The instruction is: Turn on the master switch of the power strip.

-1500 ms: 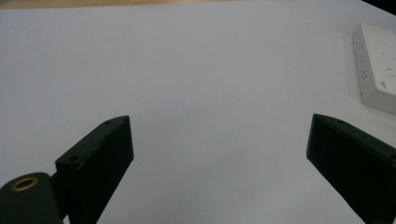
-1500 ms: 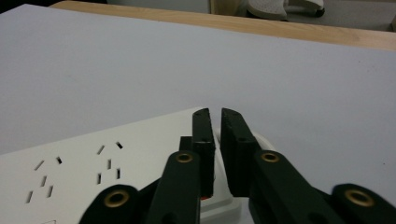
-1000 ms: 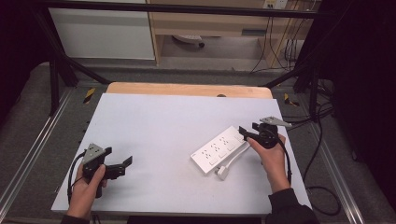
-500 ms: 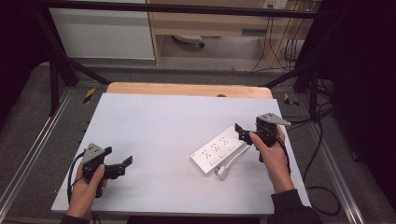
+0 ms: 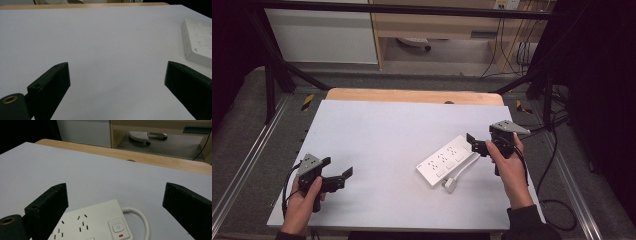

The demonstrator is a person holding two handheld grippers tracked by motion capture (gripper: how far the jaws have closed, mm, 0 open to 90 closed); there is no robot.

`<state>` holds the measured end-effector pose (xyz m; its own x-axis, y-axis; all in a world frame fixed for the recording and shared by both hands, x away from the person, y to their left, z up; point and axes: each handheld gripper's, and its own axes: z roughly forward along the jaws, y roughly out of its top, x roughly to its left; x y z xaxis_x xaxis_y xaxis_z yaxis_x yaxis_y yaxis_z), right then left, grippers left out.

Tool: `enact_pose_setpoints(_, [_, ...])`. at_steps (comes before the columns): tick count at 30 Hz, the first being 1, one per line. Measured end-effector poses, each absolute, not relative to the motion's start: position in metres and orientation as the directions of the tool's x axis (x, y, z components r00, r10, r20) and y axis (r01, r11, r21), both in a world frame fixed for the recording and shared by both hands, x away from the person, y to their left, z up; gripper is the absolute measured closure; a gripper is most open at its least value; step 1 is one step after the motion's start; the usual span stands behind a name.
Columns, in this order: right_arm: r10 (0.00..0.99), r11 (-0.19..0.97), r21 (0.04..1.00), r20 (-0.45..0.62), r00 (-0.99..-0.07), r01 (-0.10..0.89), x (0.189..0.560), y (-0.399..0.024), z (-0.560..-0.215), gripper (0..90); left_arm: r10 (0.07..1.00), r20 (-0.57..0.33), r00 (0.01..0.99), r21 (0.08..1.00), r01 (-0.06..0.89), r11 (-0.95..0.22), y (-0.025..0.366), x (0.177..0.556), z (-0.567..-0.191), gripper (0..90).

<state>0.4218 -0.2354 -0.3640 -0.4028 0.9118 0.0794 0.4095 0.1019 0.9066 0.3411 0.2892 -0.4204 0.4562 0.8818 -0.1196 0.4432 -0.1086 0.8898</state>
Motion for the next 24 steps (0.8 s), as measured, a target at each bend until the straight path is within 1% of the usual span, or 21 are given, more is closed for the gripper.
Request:
enact_pose_setpoints(3, [0.909, 0.112, 0.906, 0.072, -0.41, 0.407, 0.415, -0.238, -0.36, 7.2, 0.882, -0.123, 0.455, 0.891, 0.441, -0.104, 0.289, 0.341, -0.42, 6.1])
enact_pose_setpoints(13, [0.902, 0.127, 0.926, 0.041, -0.429, 0.356, 0.395, -0.246, -0.349, 6.4, 0.883, -0.128, 0.452, 0.894, 0.437, -0.094, 0.293, 0.34, -0.419, 6.1])
enact_pose_setpoints(24, [0.903, 0.126, 0.937, 0.027, -0.428, 0.325, 0.377, -0.257, -0.351, 5.3, 0.883, -0.13, 0.451, 0.897, 0.433, -0.089, 0.294, 0.337, -0.417, 6.1])
